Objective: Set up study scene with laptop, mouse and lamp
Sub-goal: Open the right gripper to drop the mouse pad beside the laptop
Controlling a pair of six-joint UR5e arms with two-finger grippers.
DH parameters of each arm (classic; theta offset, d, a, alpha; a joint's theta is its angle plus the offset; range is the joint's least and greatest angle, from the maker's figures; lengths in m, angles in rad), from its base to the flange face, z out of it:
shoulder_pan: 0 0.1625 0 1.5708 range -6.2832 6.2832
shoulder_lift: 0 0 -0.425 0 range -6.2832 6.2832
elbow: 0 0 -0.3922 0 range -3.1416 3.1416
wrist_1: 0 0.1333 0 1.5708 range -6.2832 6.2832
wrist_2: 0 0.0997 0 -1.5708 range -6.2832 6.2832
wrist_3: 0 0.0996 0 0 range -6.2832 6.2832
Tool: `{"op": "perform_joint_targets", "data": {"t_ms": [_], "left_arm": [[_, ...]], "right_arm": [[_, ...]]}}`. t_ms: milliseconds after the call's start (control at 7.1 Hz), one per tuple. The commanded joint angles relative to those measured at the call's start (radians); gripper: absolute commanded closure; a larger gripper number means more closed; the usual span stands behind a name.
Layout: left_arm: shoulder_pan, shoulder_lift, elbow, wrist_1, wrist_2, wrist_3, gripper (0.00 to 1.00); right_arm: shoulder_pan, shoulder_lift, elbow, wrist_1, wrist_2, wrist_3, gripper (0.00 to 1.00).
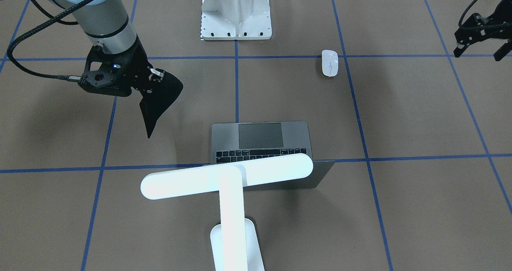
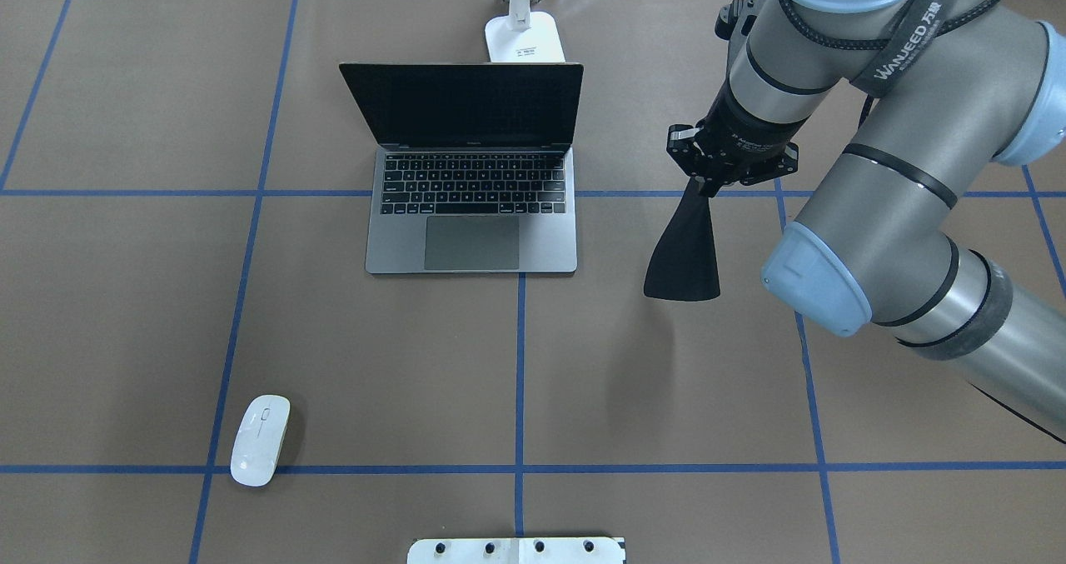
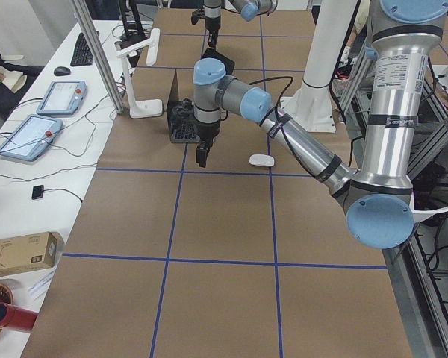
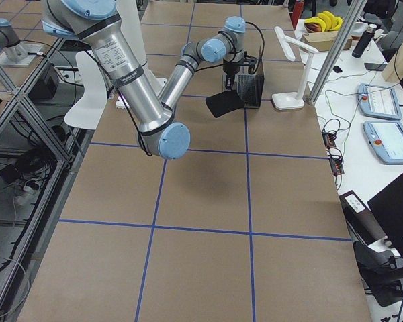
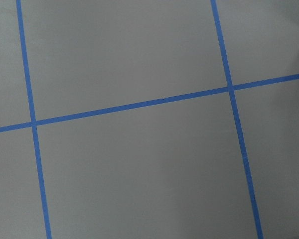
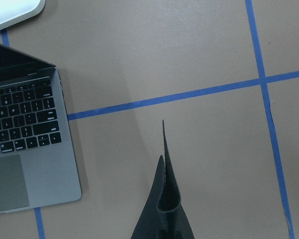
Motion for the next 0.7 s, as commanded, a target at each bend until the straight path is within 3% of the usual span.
{"op": "perform_joint_targets", "data": {"t_ms": [0, 563], "left_arm": [[0.000, 0.000, 0.003, 0.000, 0.000, 0.000, 0.01], [0.002, -0.003, 0.012, 0.002, 0.001, -0.003, 0.00]], "right_arm": [[0.000, 0.003, 0.004, 0.003, -0.025, 0.032, 0.00], [0.005, -0.009, 0.011, 0.001, -0.027, 0.032, 0.00]]}}
